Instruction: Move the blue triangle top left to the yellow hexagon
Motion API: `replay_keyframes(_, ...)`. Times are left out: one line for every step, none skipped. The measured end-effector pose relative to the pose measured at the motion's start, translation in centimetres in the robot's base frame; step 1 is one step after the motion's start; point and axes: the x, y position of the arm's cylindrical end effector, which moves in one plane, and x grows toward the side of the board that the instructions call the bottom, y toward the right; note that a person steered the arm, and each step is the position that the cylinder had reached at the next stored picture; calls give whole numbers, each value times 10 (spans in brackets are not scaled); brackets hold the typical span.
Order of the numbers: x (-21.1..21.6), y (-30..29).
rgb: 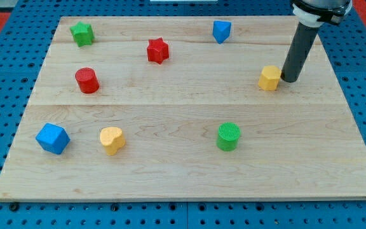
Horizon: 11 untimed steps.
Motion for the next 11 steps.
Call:
replay_keyframes(-44, 0)
replay_keyframes(-55, 0)
replay_keyframes(-67, -28)
replay_keyframes(-82, -76)
replay_keyframes(-83, -79)
replay_keyframes(-86, -117)
replay_keyframes(-96, -146)
replay_keyframes(-97, -147)
replay_keyframes(-130, -152)
replay_keyframes(-133, -152)
replay_keyframes(-145, -152)
